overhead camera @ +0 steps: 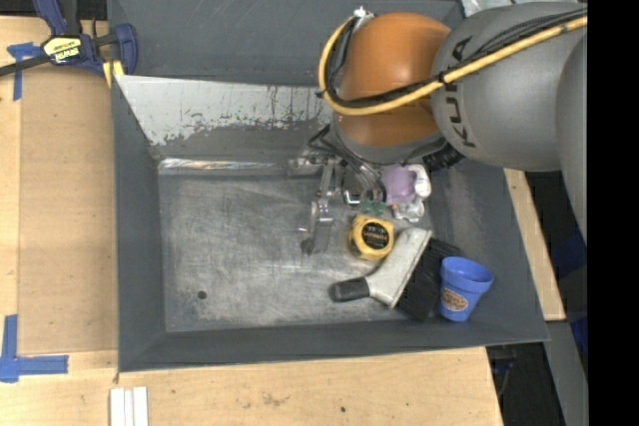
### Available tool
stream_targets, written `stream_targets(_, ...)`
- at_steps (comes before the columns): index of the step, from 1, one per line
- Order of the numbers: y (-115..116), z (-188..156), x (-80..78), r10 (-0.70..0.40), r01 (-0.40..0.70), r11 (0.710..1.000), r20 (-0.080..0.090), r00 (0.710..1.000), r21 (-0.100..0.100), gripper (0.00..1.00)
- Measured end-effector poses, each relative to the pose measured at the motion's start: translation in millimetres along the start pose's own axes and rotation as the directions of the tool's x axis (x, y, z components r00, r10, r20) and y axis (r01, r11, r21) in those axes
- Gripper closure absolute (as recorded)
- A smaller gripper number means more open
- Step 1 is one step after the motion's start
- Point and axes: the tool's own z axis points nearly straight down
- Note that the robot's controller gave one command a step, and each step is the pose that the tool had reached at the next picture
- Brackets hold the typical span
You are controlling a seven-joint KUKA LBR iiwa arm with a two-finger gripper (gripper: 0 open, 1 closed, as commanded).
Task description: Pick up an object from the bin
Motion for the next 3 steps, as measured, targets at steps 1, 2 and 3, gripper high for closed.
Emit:
stream_targets(1, 0.0, -2.0, -0.4, 0.000, 0.000, 1.000, 0.003, 1.000, 0.000, 0.00)
stream_targets(2, -37.0, -31.8, -16.4, -0.031, 0.031, 1.000, 0.005, 1.000, -0.002, 0.00)
stream_targets(3, -63.7, -43.8, -30.8, -0.081, 0.081, 0.997, 0.015, 0.997, 0.005, 0.00)
